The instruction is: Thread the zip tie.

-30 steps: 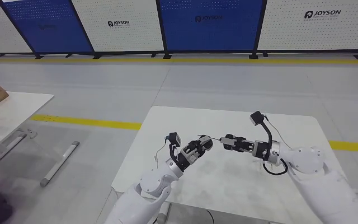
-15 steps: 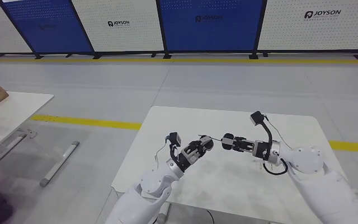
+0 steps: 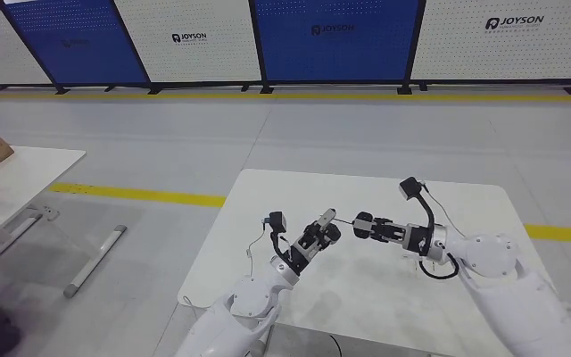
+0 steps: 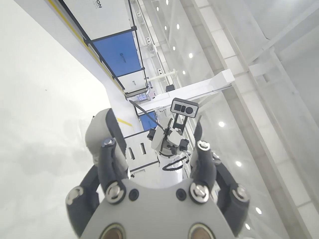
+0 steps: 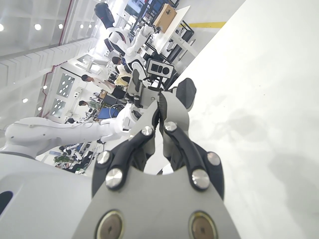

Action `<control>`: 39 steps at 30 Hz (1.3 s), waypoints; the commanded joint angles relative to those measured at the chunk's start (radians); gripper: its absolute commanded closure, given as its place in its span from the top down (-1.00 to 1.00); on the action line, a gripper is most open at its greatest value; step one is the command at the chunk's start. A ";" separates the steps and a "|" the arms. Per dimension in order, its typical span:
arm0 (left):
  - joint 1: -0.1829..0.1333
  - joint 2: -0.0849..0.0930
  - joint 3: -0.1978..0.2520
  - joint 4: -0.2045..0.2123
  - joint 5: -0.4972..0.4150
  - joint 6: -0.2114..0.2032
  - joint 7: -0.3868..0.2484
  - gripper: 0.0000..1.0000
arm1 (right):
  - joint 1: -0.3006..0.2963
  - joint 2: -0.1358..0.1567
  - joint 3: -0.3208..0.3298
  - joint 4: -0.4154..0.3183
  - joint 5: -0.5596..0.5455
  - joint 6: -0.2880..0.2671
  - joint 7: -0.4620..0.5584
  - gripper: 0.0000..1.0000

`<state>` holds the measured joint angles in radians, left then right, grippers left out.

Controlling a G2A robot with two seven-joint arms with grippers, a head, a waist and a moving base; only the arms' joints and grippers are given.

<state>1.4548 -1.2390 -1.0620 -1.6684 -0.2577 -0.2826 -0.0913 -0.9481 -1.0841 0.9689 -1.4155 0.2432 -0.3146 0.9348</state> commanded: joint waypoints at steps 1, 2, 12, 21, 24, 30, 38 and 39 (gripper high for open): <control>0.000 0.000 0.000 0.000 0.000 0.001 0.000 1.00 | 0.000 -0.001 0.001 0.000 -0.002 0.000 0.000 -1.00; 0.000 0.000 0.000 0.000 0.000 0.001 0.000 1.00 | 0.000 -0.001 0.002 -0.001 -0.003 0.000 0.000 -1.00; -0.008 -0.002 0.017 -0.001 -0.008 -0.005 -0.067 1.00 | -0.001 -0.007 0.000 0.001 -0.002 -0.007 0.007 -1.00; -0.010 -0.004 0.016 0.001 -0.010 -0.002 -0.039 1.00 | -0.003 -0.008 0.007 -0.001 -0.008 -0.009 -0.013 -1.00; -0.011 -0.005 0.017 0.000 -0.020 0.007 -0.037 1.00 | -0.003 -0.008 0.007 -0.001 -0.008 -0.009 -0.013 -1.00; -0.023 -0.009 0.020 0.006 -0.020 -0.024 -0.036 1.00 | -0.003 -0.008 0.007 -0.001 -0.008 -0.009 -0.013 -1.00; -0.037 -0.015 0.029 0.020 -0.019 -0.031 -0.019 -1.00 | -0.003 -0.008 0.007 -0.001 -0.008 -0.009 -0.013 -1.00; -0.038 -0.016 0.029 0.022 -0.020 -0.032 -0.019 -1.00 | -0.003 -0.008 0.007 -0.001 -0.008 -0.009 -0.013 -1.00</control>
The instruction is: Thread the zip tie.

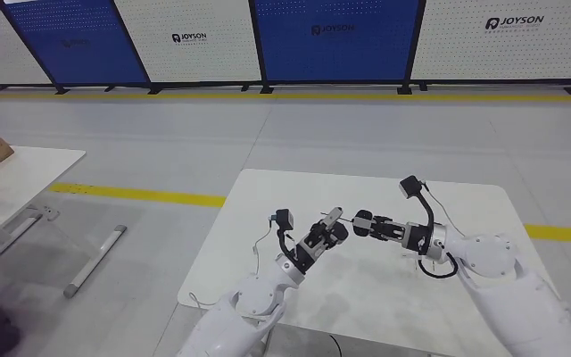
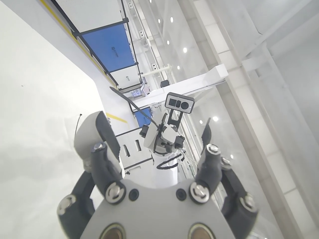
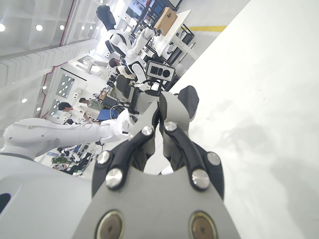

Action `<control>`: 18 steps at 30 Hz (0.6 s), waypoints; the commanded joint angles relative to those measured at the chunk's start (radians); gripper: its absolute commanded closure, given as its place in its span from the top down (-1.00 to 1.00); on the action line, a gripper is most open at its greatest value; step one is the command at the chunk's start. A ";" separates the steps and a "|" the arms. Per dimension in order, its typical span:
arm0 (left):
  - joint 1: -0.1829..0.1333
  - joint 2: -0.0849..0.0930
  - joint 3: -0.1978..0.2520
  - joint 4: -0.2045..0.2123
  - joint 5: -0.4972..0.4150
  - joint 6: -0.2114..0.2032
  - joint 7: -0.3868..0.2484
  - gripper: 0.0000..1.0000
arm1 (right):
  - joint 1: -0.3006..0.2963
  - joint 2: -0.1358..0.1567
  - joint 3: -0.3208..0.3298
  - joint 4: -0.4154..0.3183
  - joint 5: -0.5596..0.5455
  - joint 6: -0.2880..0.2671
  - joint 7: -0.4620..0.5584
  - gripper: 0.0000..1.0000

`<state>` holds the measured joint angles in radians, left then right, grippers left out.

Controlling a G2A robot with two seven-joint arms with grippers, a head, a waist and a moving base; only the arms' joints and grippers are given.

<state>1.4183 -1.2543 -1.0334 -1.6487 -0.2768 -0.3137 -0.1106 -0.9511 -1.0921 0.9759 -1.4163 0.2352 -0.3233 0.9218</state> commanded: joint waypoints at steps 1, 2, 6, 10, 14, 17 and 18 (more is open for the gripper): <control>-0.003 -0.001 0.001 0.006 -0.002 -0.001 0.000 -1.00 | 0.000 0.000 0.000 0.000 0.000 0.000 0.000 -1.00; -0.005 -0.002 0.002 0.008 -0.003 -0.002 0.000 -1.00 | 0.000 0.000 0.000 0.000 0.000 0.000 0.000 -1.00; -0.006 -0.003 0.001 0.019 -0.004 -0.008 -0.004 -1.00 | 0.000 0.000 0.000 0.000 0.000 0.000 0.000 -1.00; -0.002 -0.003 -0.003 0.023 0.009 -0.018 -0.007 -1.00 | 0.000 0.000 0.000 0.000 0.000 0.000 0.000 -1.00; 0.003 -0.003 -0.006 0.018 0.011 -0.026 -0.010 -1.00 | 0.000 0.000 0.000 0.000 0.000 0.000 0.000 -1.00; 0.004 -0.004 -0.005 0.015 0.011 -0.026 -0.010 -1.00 | 0.000 0.000 0.000 0.000 0.000 0.000 0.000 -1.00; 0.004 -0.004 -0.005 0.014 0.012 -0.026 -0.010 -1.00 | 0.000 0.000 0.000 0.000 0.000 0.000 0.000 -1.00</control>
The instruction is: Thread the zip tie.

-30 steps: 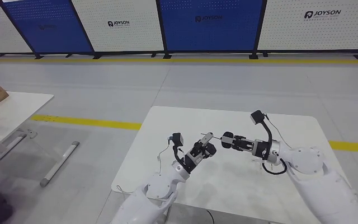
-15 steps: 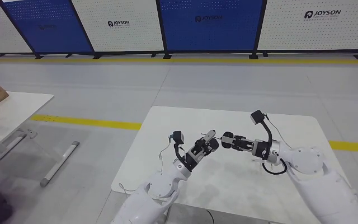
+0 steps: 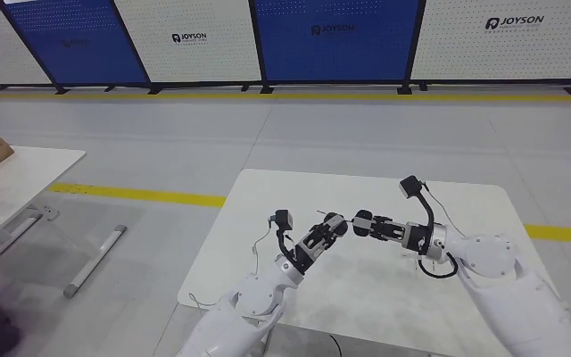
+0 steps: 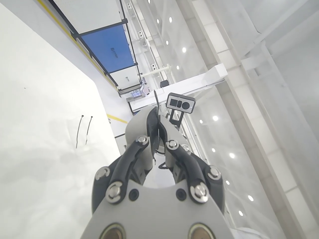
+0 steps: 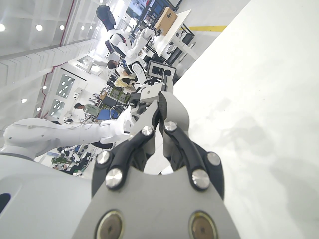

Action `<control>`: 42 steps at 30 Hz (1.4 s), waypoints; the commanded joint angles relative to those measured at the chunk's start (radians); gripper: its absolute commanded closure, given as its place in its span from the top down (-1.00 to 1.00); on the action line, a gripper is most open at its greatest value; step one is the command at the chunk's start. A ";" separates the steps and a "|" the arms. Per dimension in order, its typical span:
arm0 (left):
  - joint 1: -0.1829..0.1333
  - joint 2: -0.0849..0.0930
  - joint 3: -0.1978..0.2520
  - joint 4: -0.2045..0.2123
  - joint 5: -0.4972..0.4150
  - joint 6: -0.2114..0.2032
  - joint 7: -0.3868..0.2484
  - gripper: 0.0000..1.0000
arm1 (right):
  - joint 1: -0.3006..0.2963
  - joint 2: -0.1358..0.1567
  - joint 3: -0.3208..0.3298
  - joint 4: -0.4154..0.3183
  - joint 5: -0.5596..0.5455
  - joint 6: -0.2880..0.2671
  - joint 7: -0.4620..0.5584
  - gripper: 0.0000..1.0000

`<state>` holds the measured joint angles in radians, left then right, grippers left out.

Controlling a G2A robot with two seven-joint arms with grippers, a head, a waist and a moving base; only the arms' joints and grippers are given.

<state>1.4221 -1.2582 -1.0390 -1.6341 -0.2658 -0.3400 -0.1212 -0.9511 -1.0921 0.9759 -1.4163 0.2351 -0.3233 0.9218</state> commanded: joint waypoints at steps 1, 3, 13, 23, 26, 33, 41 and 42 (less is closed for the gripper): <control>0.000 -0.001 0.001 0.000 0.002 0.000 0.001 -1.00 | 0.000 0.000 0.000 0.000 0.000 0.000 0.000 -1.00; 0.000 -0.001 0.001 0.000 0.006 0.000 0.004 -1.00 | 0.000 0.000 0.000 0.000 0.000 0.000 0.000 -1.00; 0.001 -0.005 -0.002 0.010 0.024 0.013 0.038 -1.00 | -0.022 -0.001 0.008 -0.023 0.009 0.024 -0.022 1.00; 0.012 -0.012 -0.013 -0.004 0.129 0.161 0.219 -1.00 | -0.065 0.020 0.094 -0.030 0.029 0.034 0.035 1.00; 0.019 -0.013 -0.017 -0.006 0.156 0.193 0.245 -1.00 | -0.092 0.029 0.129 -0.039 0.039 0.038 0.046 1.00; 0.020 -0.013 -0.016 -0.007 0.167 0.214 0.248 -1.00 | -0.100 0.030 0.138 -0.043 0.046 0.039 0.041 1.00; 0.025 -0.013 -0.011 -0.009 0.146 0.214 0.215 -1.00 | -0.100 0.030 0.138 -0.043 0.046 0.039 0.041 1.00; 0.026 -0.013 -0.014 -0.013 0.122 0.213 0.192 -1.00 | -0.100 0.030 0.138 -0.043 0.046 0.039 0.041 1.00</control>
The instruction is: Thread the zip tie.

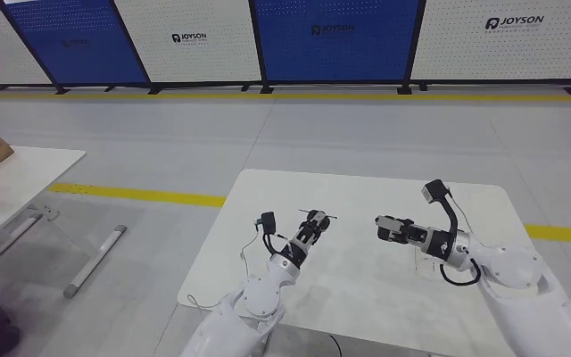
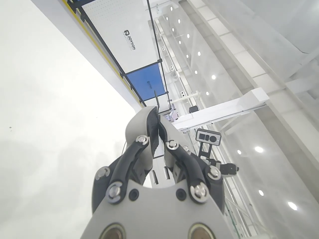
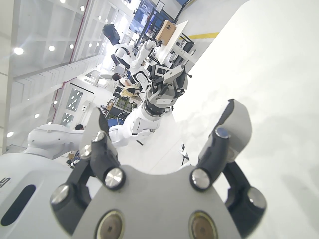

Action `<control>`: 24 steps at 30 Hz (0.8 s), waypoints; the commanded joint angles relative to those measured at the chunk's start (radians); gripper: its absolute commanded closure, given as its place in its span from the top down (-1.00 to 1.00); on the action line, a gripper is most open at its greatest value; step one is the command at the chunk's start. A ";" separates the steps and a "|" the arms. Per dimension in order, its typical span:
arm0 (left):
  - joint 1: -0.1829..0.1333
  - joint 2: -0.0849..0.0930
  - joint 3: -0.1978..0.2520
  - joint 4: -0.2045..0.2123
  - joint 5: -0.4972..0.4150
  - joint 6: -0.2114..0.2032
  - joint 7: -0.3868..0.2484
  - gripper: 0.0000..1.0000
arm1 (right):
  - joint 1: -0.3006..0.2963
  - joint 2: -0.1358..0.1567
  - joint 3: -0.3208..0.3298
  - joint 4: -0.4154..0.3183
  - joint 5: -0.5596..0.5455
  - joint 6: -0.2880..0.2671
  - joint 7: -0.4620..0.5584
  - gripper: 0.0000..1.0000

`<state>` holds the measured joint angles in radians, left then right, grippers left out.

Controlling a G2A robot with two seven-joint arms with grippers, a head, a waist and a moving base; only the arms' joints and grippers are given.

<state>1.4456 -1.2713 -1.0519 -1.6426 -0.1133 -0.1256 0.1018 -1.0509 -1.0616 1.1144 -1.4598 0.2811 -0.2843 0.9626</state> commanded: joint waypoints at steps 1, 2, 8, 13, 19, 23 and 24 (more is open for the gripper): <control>0.006 0.001 -0.007 -0.011 -0.062 -0.005 -0.058 -1.00 | 0.000 0.000 0.000 0.000 0.000 0.000 0.000 1.00; 0.010 0.003 -0.020 -0.022 -0.097 -0.011 -0.090 -1.00 | 0.000 0.000 0.000 0.000 0.000 0.000 0.000 1.00; 0.051 0.013 -0.079 -0.128 -0.130 -0.057 -0.132 -1.00 | 0.000 0.000 0.000 0.000 0.000 0.000 0.000 1.00; 0.102 0.019 -0.110 -0.267 -0.080 -0.085 -0.118 -1.00 | 0.000 0.000 0.000 0.000 0.000 0.000 0.000 1.00; 0.168 0.026 -0.143 -0.405 -0.046 -0.125 -0.115 -1.00 | 0.000 0.000 0.000 0.000 0.000 0.000 0.000 1.00; 0.183 0.027 -0.152 -0.420 -0.047 -0.134 -0.112 -1.00 | 0.000 0.000 0.000 0.000 0.000 0.000 0.000 1.00; 0.183 0.027 -0.152 -0.420 -0.047 -0.134 -0.112 -1.00 | 0.000 0.000 0.000 0.000 0.000 0.000 0.000 1.00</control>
<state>1.6298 -1.2440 -1.2043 -2.0642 -0.1602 -0.2602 -0.0099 -1.0509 -1.0616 1.1144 -1.4598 0.2811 -0.2843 0.9626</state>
